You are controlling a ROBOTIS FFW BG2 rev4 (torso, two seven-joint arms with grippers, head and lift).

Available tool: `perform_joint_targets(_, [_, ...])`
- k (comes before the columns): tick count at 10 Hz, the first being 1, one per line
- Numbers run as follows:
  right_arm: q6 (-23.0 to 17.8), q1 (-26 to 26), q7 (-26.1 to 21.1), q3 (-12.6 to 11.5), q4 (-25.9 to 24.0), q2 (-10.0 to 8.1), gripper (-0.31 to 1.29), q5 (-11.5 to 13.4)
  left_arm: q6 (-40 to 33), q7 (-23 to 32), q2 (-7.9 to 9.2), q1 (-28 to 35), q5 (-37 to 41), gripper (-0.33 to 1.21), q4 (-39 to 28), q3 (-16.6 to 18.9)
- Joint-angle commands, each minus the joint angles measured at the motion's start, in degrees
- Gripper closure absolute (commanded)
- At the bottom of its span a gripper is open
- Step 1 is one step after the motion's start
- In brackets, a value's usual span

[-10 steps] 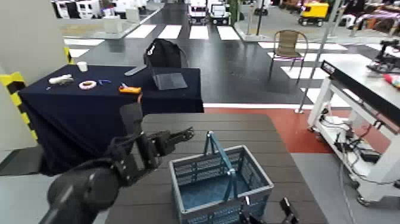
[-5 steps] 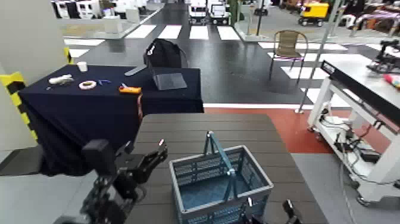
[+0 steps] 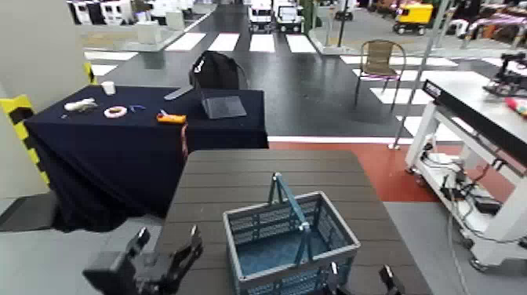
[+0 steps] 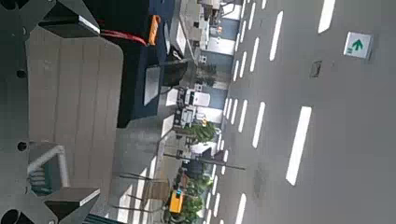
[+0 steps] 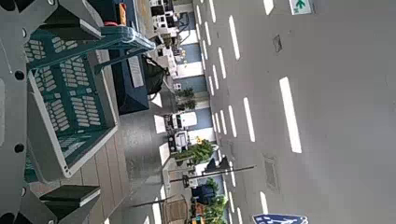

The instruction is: Place the crate on the table.

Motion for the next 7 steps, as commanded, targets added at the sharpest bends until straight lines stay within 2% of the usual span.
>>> perform_joint_targets(1, [0.49, 0.42, -0.26, -0.24, -0.66, 0.09, 0.13, 0.75, -1.06, 0.66, -0.4, 5.09, -5.38, 0.11, -1.14, 2.07])
perform_joint_targets(4, [1.02, 0.68, -0.7, -0.24, -1.01, 0.09, 0.13, 1.1, -1.85, 1.72, -0.4, 8.26, -8.55, 0.11, -2.2, 3.56])
perform_joint_targets(7, [1.02, 0.68, -0.61, -0.42, -0.92, 0.09, 0.13, 1.1, -1.85, 1.72, -0.4, 8.52, -8.9, 0.11, -2.2, 3.65])
